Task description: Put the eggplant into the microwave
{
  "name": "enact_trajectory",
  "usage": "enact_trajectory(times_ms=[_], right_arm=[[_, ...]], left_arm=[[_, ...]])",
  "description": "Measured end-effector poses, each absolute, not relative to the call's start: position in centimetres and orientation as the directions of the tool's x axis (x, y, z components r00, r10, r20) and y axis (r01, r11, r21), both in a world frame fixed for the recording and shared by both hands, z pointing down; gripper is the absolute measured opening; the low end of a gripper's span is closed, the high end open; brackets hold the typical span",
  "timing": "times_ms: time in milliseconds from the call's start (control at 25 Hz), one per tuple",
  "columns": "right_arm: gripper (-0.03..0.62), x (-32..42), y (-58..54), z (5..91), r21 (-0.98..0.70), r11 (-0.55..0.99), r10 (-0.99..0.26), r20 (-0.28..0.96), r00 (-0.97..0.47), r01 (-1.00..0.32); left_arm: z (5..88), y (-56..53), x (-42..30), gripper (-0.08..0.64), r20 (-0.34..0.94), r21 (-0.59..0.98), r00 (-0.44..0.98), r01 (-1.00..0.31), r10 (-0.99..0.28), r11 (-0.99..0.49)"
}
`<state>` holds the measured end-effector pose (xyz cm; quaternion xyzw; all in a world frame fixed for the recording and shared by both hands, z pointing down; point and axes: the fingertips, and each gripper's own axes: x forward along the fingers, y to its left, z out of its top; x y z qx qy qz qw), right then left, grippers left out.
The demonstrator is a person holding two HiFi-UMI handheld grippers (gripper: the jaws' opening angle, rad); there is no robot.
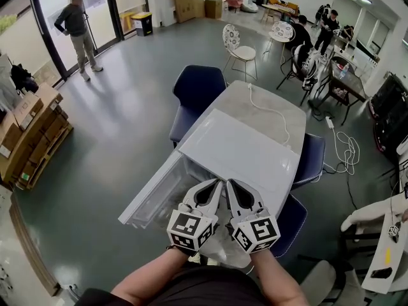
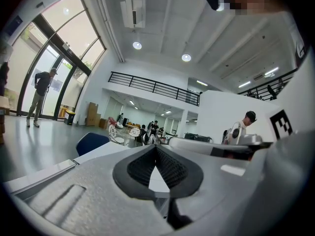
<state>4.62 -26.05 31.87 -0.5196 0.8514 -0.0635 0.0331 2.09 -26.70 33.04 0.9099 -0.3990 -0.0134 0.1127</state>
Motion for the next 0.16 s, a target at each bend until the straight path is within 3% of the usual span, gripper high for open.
enact_trajectory(times_ms=[160], right_arm=[[0.000,4.62,-26.42,31.81,-0.138,0.453,-0.889,0.011,-0.458,-0.881]], left_arm=[[32.91,-27.11,2.01,0.009,0.062,0.216,0.680,-0.724,-0.731,-0.655]])
